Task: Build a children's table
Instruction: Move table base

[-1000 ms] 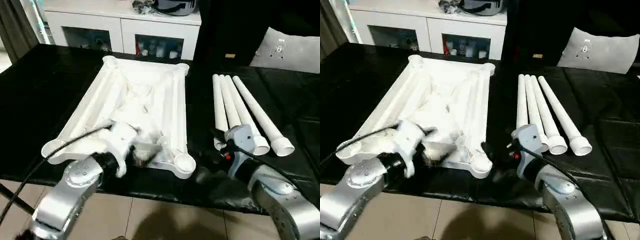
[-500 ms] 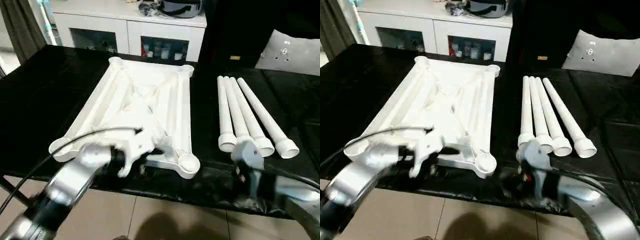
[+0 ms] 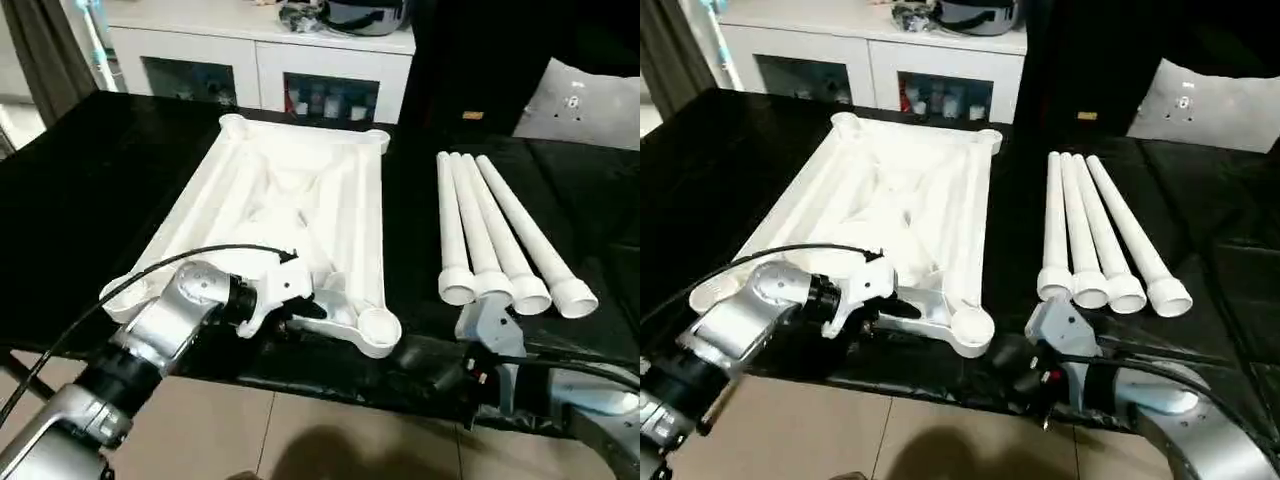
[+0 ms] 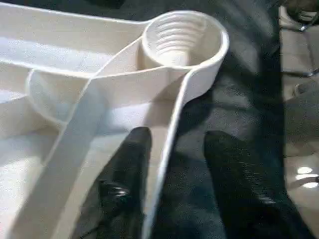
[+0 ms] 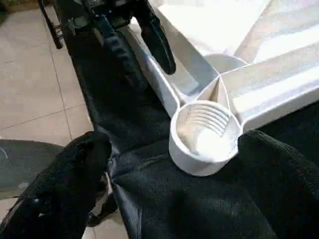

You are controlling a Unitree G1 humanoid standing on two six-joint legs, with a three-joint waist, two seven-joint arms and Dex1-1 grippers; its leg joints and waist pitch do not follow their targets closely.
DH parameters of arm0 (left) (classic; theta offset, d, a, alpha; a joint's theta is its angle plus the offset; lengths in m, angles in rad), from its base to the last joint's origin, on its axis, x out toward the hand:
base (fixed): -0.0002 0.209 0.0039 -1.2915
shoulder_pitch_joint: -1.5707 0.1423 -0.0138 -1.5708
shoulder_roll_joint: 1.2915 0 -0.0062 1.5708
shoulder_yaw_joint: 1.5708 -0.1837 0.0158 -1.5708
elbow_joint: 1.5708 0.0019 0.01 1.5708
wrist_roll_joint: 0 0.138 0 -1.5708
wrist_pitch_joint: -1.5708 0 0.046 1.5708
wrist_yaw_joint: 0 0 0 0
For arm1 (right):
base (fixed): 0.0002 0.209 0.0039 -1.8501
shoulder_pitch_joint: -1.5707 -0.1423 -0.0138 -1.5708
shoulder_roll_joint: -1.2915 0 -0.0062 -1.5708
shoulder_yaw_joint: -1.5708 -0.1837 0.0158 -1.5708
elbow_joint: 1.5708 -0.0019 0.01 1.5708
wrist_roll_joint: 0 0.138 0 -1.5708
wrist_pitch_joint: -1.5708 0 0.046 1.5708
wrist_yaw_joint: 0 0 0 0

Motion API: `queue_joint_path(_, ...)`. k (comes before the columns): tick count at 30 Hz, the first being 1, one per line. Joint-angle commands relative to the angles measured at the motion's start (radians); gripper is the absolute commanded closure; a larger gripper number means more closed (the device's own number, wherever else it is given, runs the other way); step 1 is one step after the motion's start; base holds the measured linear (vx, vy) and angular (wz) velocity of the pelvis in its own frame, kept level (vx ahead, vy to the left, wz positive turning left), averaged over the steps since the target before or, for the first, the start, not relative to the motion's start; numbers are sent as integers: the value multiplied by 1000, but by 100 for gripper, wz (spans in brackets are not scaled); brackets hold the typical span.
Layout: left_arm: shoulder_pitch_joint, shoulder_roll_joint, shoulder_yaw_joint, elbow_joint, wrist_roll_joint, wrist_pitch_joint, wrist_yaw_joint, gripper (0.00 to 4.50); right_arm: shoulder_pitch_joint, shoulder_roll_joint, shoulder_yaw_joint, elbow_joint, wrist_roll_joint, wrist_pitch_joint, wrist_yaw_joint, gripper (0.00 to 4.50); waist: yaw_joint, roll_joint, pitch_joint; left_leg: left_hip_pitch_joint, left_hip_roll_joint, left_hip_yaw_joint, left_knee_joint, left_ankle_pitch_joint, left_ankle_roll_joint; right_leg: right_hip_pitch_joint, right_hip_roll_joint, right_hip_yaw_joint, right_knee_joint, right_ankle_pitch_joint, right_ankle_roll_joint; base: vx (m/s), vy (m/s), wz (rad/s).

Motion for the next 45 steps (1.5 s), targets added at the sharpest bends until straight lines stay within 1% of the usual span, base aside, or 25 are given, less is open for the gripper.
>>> queue_joint_path(1,-21,-11,-11,25,18,-26,-3,292,-8,-2,1,6,-17,-13,-6,0,2,4,-53,25,87,-29,-68,-181,44,20,-124,56,-89,26,-234,0,0,0)
queue_joint_path(2,-26,-14,-12,36,23,-37,-6,292,-6,-1,3,5,-19,-13,-5,0,3,4,-53,26,88,-29,-68,-181,45,20,-124,55,-88,29,-235,0,0,0)
queue_joint_path(3,-33,-19,-13,55,32,-50,-6,292,-6,1,6,6,-21,-15,-7,0,4,16,-53,26,88,-31,-69,-185,44,19,-124,55,-88,29,-237,0,0,0)
queue_joint_path(4,-41,-26,-12,79,42,-66,-9,296,-5,2,11,8,-22,-18,-8,0,2,8,-54,26,89,-31,-69,-192,43,21,-123,56,-89,34,-237,0,0,0)
queue_joint_path(5,-43,-29,-11,87,44,-70,-10,296,-5,2,13,8,-22,-19,-8,0,3,8,-54,26,88,-31,-69,-192,43,21,-124,56,-89,35,-237,0,0,0)
queue_joint_path(6,-47,-31,-13,95,48,-71,-10,326,-6,2,15,9,-23,-20,-8,0,4,7,-53,26,88,-30,-69,-193,42,22,-126,56,-89,32,-242,0,0,0)
queue_joint_path(12,-66,-42,-8,164,80,-86,8,357,-10,11,24,15,-27,-30,-9,0,4,7,-53,25,89,-30,-68,-183,45,23,-127,56,-90,24,-240,0,0,0)
queue_joint_path(13,-69,-51,7,178,73,-88,20,382,-11,12,23,17,-27,-32,-9,0,3,7,-52,26,88,-29,-69,-192,45,21,-125,55,-91,15,-243,0,0,0)
queue_joint_path(15,-82,-73,39,222,61,-104,37,386,-11,14,25,24,-29,-38,-7,0,4,6,-51,27,88,-28,-69,-210,39,21,-127,56,-94,-16,-245,0,0,0)
queue_joint_path(16,-85,-76,43,231,61,-107,39,406,-11,15,26,26,-31,-39,-6,0,4,6,-51,26,88,-28,-69,-209,38,22,-128,56,-94,-19,-245,0,0,0)
queue_joint_path(19,-91,-78,45,245,65,-116,40,416,-13,19,28,32,-38,-45,-9,0,1,5,-52,23,89,-30,-71,-204,38,23,-128,56,-92,-8,-244,0,0,0)
queue_joint_path(21,-99,-84,54,264,68,-126,41,431,-17,25,27,35,-40,-46,-16,0,-7,3,-54,21,86,-28,-67,-183,48,25,-127,56,-89,32,-250,0,0,0)
queue_joint_path(22,-104,-87,60,273,69,-140,44,437,-20,29,27,36,-41,-45,-23,0,-8,-4,-54,20,84,-27,-65,-167,60,26,-127,55,-89,42,-249,0,0,0)
queue_joint_path(24,-109,-90,68,279,64,-160,40,446,-25,33,26,39,-45,-46,-30,0,-11,-2,-54,18,83,-26,-63,-151,68,27,-126,55,-90,44,-245,0,0,0)
queue_joint_path(30,-116,-86,67,303,65,-206,-6,446,-34,43,18,53,-57,-61,-42,0,-11,2,-53,22,89,-25,-65,-168,65,23,-127,54,-90,33,-251,0,0,0)
queue_joint_path(31,-109,-79,66,289,58,-202,-29,446,-44,56,1,62,-49,-56,-57,0,-13,-2,-53,22,89,-25,-66,-170,64,23,-126,54,-90,31,-252,0,0,0)
queue_joint_path(34,-100,-69,66,271,51,-202,-54,446,-64,78,-26,68,-25,-51,-70,0,-14,2,-53,24,89,-26,-67,-172,58,21,-127,54,-88,20,-259,0,0,0)
queue_joint_path(36,-90,-62,79,252,36,-196,-64,393,-87,105,-44,71,-10,-45,-93,0,-13,3,-53,26,90,-24,-68,-176,56,19,-126,54,-87,19,-259,0,0,0)
queue_joint_path(38,-86,-60,87,243,26,-191,-66,393,-96,119,-51,73,-2,-39,-107,0,-12,4,-54,27,92,-24,-68,-173,54,18,-126,54,-85,34,-263,0,0,0)
queue_joint_path(39,-75,-60,108,221,10,-186,-50,393,-119,142,-59,83,-9,-37,-140,0,-10,6,-55,27,92,-24,-69,-162,50,18,-126,53,-81,52,-270,0,0,0)
queue_joint_path(40,-55,-60,145,173,-22,-169,-23,362,-163,181,-66,113,-48,-37,-218,0,-10,6,-56,28,92,-25,-69,-159,44,17,-127,52,-78,59,-275,0,0,0)
queue_joint_path(41,-43,-61,167,144,-40,-160,-5,351,-189,206,-74,131,-63,-23,-266,0,-16,-1,-54,26,90,-23,-72,-157,41,14,-124,51,-78,55,-279,0,0,0)
queue_joint_path(43,-30,-63,193,113,-59,-147,10,352,-215,233,-83,149,-76,-5,-313,0,-12,6,-52,31,90,-19,-69,-179,25,11,-125,53,-82,5,-277,0,0,0)
queue_joint_path(44,-4,-70,235,51,-98,-111,30,352,-249,267,-97,167,-76,39,-366,0,-10,-4,-53,31,89,-18,-70,-167,22,14,-123,53,-78,5,-271,0,0,0)
queue_joint_path(45,15,-74,261,11,-114,-94,54,352,-267,283,-101,170,-75,64,-386,0,-7,1,-54,30,88,-17,-69,-152,23,11,-123,52,-80,14,-265,0,0,0)
